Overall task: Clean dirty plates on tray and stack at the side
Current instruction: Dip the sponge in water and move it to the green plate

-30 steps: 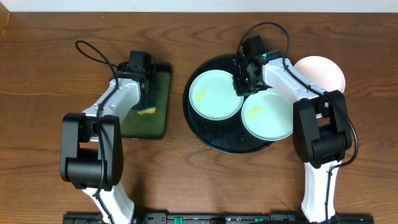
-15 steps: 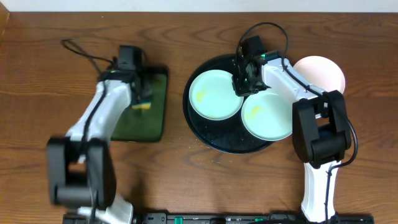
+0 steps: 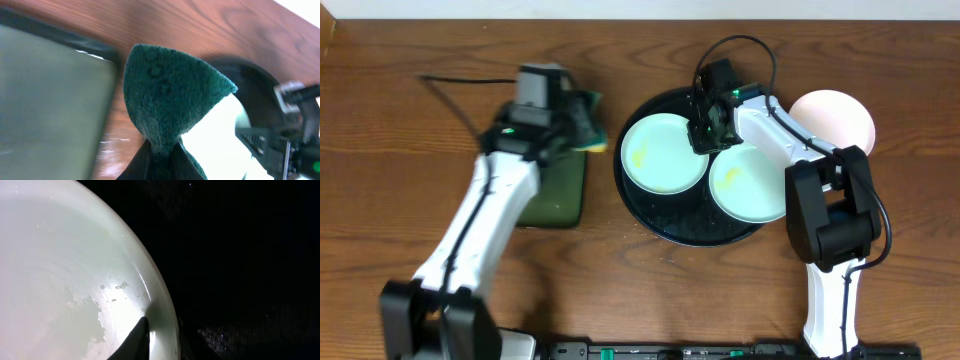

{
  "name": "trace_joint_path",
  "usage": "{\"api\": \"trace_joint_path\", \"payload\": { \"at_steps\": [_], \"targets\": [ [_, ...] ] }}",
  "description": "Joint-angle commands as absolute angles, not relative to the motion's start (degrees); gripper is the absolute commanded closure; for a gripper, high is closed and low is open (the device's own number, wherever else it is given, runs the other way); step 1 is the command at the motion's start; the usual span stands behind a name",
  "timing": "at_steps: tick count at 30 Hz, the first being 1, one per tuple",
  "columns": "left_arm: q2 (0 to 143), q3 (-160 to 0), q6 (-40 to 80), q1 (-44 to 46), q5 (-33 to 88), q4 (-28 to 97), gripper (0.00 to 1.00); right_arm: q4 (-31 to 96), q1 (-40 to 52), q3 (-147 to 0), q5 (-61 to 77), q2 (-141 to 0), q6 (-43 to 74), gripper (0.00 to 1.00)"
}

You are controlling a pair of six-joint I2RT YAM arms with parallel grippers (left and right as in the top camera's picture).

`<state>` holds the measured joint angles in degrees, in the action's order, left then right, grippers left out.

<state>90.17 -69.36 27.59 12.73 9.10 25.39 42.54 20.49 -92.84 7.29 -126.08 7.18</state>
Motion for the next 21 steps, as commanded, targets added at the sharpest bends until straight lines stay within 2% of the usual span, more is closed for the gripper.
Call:
{"api": "trace_joint_path", "payload": {
  "at_steps": [1,4,6,21],
  "targets": [
    [95.79,-68.42,31.83,19.29,11.33,20.67,0.93,42.41,21.21,-92.77,7.75,-127.35,7.22,0.84],
    [100.20,-68.42,34.15,23.24,10.90,16.10,0.92,42.44,21.21,-92.77,7.75,-127.35,7.22,0.87],
    [102.76,-68.42,35.31,24.99,10.68,13.74,0.93,42.50,21.21,-92.77,7.73,-127.42,7.22,0.99],
    [113.67,-68.42,38.44,28.10,-0.27,11.62,0.92,42.78,21.21,-92.77,7.75,-127.42,7.22,0.99]
  ]
}}
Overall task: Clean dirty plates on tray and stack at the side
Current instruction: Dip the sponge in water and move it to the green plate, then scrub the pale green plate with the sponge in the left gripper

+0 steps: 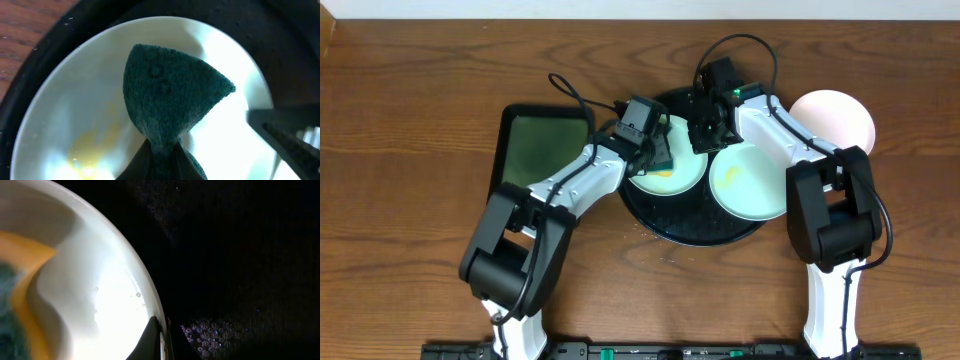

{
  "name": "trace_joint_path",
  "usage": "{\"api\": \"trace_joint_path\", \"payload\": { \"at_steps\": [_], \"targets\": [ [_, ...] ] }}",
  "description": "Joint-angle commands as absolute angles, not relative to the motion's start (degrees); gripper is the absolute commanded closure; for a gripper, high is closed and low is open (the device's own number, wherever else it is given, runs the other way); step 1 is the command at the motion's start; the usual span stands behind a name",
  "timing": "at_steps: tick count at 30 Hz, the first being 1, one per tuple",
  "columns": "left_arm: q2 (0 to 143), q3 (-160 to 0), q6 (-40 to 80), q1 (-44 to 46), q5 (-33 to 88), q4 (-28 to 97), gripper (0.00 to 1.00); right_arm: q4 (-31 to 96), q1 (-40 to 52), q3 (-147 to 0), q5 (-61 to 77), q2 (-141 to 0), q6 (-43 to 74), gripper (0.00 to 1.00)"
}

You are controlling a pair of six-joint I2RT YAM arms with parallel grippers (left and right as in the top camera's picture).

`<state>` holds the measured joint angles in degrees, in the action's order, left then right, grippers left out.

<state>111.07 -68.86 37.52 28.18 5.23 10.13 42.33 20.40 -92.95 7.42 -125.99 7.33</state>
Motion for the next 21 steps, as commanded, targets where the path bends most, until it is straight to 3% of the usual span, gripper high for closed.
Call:
{"api": "trace_joint_path", "payload": {
  "at_steps": [1,12,15,21],
  "targets": [
    [114.15,-68.42,38.41,28.10,-2.28,12.84,0.92,42.85,21.21,-92.77,7.73,-127.42,7.20,0.99],
    [107.15,-69.04,38.00,27.94,-24.32,22.37,0.93,41.30,21.19,-89.89,7.68,-127.44,7.20,0.99],
    [103.15,-69.04,38.02,27.97,-20.21,19.59,0.92,38.61,21.15,-86.74,7.53,-127.44,7.20,0.99],
    [102.85,-69.01,38.33,28.12,-0.47,11.11,0.92,34.92,21.15,-82.61,7.60,-127.44,7.25,0.99]
  ]
}}
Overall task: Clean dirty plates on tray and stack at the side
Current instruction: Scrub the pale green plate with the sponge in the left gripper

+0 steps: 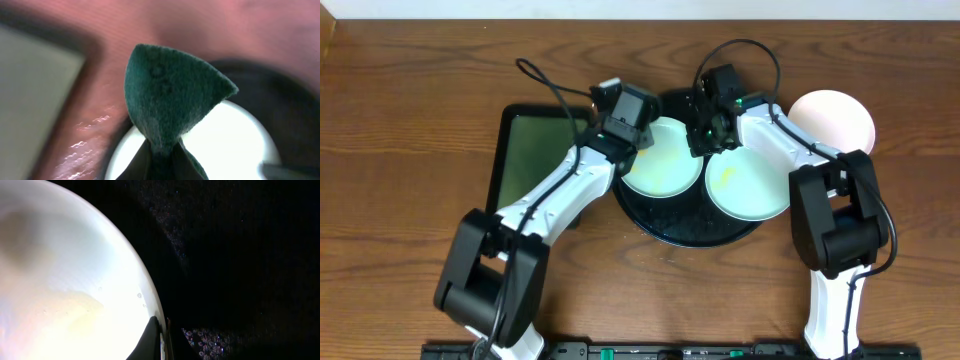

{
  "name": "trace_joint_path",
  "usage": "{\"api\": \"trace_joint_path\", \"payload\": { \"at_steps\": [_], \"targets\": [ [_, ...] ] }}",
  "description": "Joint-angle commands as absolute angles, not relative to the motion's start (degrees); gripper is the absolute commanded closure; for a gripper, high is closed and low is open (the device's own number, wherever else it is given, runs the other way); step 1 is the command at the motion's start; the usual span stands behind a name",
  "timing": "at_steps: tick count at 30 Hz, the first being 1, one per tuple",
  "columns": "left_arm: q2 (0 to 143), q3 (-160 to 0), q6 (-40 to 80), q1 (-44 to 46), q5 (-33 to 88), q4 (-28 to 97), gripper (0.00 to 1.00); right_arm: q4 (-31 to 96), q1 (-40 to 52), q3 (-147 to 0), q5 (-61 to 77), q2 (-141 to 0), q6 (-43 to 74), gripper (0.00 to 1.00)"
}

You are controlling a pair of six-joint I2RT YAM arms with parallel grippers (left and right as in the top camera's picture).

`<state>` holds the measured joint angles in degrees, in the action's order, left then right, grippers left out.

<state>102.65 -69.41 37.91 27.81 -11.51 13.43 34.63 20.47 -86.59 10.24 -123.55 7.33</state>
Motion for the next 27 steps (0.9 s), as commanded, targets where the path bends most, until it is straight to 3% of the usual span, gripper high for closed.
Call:
{"api": "trace_joint_path", "payload": {
  "at_steps": [1,14,27],
  "targets": [
    [103.37,-69.01,38.81,28.34,1.56,9.93,0.92,34.89,21.15,-82.61,7.73,-127.44,7.25,0.99],
    [115.70,-69.01,43.72,31.73,0.56,6.79,0.92,34.65,21.06,-82.65,7.99,-127.42,7.68,0.99],
    [114.43,-69.04,38.13,29.02,-31.42,26.39,0.93,35.11,21.06,-82.65,7.97,-127.42,7.66,0.99]
  ]
}}
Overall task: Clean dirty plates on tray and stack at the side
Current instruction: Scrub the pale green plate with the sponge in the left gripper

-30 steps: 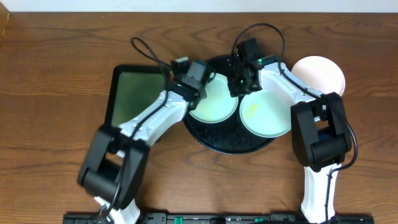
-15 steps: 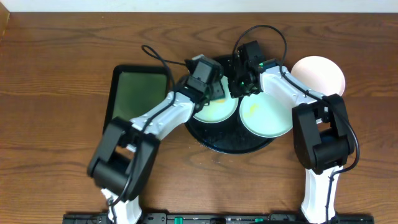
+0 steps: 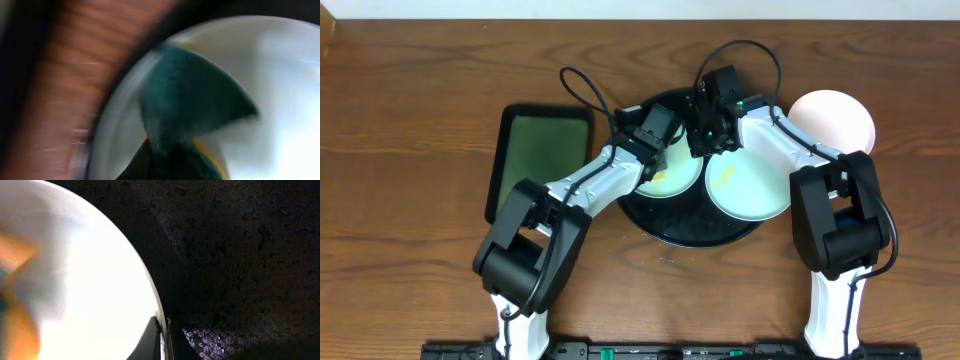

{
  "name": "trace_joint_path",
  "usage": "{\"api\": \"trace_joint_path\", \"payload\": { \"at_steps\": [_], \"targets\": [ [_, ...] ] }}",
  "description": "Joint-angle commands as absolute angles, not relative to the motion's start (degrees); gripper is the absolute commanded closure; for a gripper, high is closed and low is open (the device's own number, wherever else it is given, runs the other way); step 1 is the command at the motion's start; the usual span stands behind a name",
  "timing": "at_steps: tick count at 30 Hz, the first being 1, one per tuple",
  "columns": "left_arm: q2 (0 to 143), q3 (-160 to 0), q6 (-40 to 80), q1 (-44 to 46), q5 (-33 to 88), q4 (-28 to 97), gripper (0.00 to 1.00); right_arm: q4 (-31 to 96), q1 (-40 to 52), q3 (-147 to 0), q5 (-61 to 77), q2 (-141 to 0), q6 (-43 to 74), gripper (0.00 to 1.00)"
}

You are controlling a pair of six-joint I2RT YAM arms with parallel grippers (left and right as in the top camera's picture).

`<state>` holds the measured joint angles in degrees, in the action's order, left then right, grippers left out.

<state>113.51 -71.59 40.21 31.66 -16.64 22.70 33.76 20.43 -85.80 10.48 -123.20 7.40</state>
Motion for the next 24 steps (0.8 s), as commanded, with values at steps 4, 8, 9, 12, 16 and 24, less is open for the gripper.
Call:
{"api": "trace_joint_path", "payload": {
  "at_steps": [4,8,9,12,16,24],
  "targets": [
    [110.59,-69.17,36.95,28.95,-36.32,26.35,0.92,35.11,21.06,-82.65,7.97,-127.42,7.66,0.99],
    [105.91,-69.28,35.70,28.95,-30.20,22.96,0.92,35.11,21.06,-82.65,7.99,-127.42,7.66,0.99],
    [105.01,-69.28,34.83,28.93,-25.56,21.37,0.92,35.11,21.06,-82.65,7.97,-127.42,7.66,0.99],
    [104.38,-69.28,34.33,28.95,-9.17,15.86,0.92,35.09,21.06,-82.65,7.97,-127.42,7.66,0.99],
    [106.28,-69.23,38.28,29.21,2.52,11.86,0.92,35.14,21.06,-82.65,7.99,-127.42,7.68,0.99],
    [112.46,-69.23,40.99,30.09,4.56,10.83,0.92,35.59,21.06,-82.65,7.99,-127.42,7.66,0.99]
  ]
}}
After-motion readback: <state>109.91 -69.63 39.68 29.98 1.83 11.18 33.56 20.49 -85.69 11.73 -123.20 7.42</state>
